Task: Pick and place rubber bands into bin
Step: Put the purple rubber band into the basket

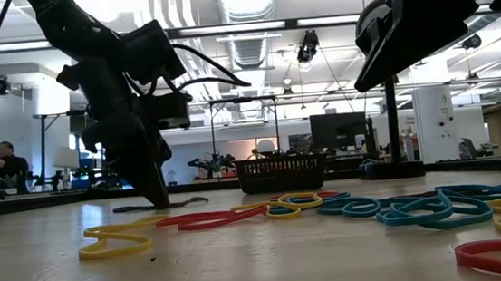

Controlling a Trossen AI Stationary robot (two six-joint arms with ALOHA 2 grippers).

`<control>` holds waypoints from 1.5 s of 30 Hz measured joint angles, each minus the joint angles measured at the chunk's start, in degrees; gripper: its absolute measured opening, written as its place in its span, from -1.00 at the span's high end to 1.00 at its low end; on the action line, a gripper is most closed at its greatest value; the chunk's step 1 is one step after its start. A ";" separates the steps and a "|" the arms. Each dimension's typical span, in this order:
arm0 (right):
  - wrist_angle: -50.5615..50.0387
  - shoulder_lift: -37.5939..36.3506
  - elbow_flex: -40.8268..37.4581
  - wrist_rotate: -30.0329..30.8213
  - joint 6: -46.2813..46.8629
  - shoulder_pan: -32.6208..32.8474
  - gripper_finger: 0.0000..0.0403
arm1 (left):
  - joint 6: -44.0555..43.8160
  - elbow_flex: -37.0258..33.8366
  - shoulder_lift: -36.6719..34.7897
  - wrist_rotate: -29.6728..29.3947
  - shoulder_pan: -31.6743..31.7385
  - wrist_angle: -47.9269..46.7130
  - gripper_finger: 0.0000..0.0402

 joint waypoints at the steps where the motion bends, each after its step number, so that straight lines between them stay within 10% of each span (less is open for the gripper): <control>1: 0.04 0.00 0.00 0.00 0.00 0.00 0.59 | 0.70 0.04 0.78 0.24 0.00 0.20 0.94; 33: 0.22 -0.02 0.00 -0.07 0.00 0.01 0.58 | 10.90 3.51 -9.34 -37.15 -12.06 2.40 1.00; 45: 0.20 -0.02 0.00 -0.04 -0.06 0.01 0.60 | 25.51 3.69 -9.48 -40.29 -12.90 19.96 1.00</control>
